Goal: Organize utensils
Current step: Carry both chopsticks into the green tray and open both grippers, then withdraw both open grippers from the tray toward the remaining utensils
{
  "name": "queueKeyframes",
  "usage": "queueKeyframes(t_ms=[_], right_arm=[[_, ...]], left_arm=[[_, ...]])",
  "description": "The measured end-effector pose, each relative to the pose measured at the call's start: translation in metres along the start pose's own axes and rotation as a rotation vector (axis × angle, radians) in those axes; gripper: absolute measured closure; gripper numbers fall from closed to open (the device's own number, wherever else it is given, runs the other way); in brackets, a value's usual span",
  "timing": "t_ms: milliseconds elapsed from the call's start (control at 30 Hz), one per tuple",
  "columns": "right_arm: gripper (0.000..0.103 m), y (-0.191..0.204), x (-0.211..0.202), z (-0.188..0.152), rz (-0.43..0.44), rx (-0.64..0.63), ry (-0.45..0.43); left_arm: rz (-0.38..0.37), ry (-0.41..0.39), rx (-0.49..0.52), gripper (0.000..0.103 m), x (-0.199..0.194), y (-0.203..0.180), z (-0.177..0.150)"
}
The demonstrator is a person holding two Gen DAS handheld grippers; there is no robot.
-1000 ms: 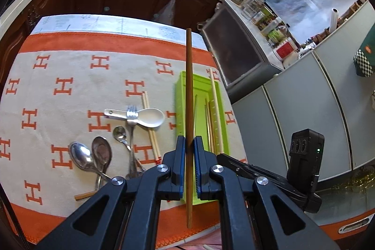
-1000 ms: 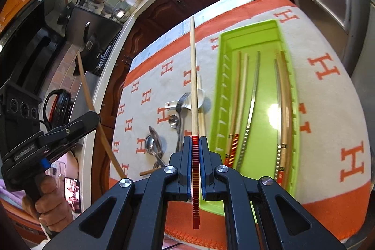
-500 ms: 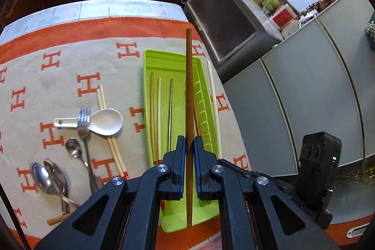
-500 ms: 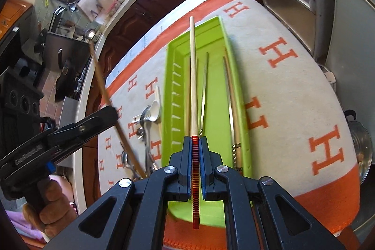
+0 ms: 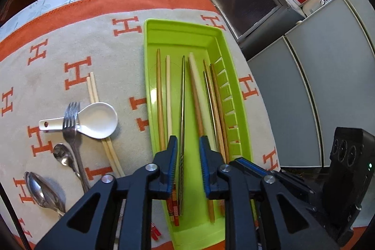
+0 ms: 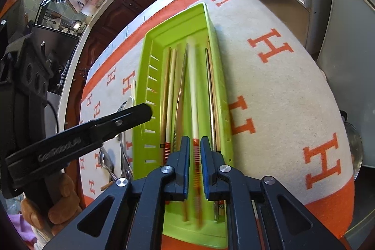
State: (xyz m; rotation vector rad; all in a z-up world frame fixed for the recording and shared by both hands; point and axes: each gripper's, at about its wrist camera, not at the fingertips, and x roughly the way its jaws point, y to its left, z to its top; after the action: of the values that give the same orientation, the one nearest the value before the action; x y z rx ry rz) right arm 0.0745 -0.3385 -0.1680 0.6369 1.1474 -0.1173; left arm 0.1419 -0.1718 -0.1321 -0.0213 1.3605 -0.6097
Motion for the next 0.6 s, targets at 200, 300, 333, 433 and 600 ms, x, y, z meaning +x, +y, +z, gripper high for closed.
queueKeyframes(t_ms=[200,300,333,433,600], right_arm=[[0.093,0.002,0.001,0.000,-0.008,-0.012,-0.009],[0.093,0.008,-0.003,-0.006,-0.011,-0.020,-0.009],[0.093,0.010,-0.005,-0.010,-0.014,-0.025,-0.009],[0.093,0.018,-0.007,-0.015,-0.020,-0.041,-0.007],[0.093,0.030,-0.011,-0.023,-0.029,-0.072,-0.009]], left_arm=[[0.010,-0.077,-0.015,0.071,-0.042,0.012,-0.027],[0.049,-0.118,-0.026,0.064,-0.059,0.022,-0.040],[0.062,-0.134,-0.033,0.063,-0.066,0.028,-0.047],[0.081,-0.164,-0.061,0.060,-0.080,0.042,-0.063],[0.131,-0.212,-0.086,0.052,-0.097,0.063,-0.089]])
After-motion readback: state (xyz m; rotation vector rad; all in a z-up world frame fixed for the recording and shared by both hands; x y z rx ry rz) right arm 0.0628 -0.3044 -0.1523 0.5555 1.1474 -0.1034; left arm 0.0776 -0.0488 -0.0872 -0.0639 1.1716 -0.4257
